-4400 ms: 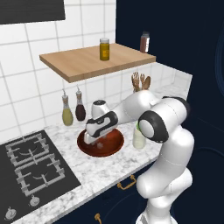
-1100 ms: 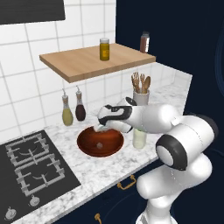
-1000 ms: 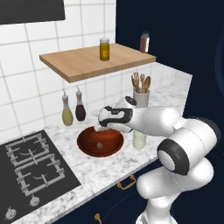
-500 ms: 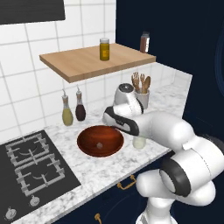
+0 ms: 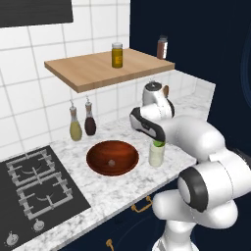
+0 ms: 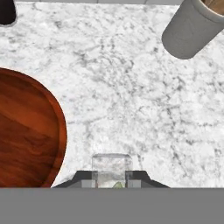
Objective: Grab a lemon wedge from the fridge and one ice cube from the ice bowl, and put them in the glass of lemonade.
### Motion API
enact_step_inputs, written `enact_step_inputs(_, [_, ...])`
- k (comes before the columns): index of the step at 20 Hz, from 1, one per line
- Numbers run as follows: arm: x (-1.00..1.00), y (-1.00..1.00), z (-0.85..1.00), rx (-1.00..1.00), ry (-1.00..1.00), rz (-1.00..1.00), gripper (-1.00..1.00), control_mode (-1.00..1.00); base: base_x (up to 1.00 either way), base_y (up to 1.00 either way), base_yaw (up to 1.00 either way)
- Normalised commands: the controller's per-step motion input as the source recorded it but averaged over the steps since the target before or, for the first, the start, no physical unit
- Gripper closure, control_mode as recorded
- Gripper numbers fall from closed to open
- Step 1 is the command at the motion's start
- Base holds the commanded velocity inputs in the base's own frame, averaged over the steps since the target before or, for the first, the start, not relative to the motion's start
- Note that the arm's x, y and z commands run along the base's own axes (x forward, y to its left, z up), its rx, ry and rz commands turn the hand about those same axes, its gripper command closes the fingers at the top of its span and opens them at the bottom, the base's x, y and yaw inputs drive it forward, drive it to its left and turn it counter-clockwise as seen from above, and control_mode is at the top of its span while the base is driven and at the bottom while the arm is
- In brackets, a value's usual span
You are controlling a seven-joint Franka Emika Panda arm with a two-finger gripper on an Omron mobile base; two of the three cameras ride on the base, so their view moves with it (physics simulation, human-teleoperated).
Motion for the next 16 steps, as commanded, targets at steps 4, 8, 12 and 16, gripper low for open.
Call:
enact_step_inputs(4, [-0.01, -0.46, 0.00, 0.13, 0.00, -0.07, 1.00, -1.00, 0.00, 0.00, 0.00])
enact_step_inputs(8, [0.00, 0.00, 0.00, 0.19, 0.00, -0.04, 1.00, -1.00, 0.00, 0.00, 0.00])
enact_step_inputs(12, [0.01, 0.00, -0.17, 0.10, 0.00, -0.03, 1.00, -1.00, 0.00, 0.00, 0.00])
enact_step_inputs(16, [-0.18, 0.00, -0.05, 0.02, 0.00, -0.01, 1.00, -1.00, 0.00, 0.00, 0.00])
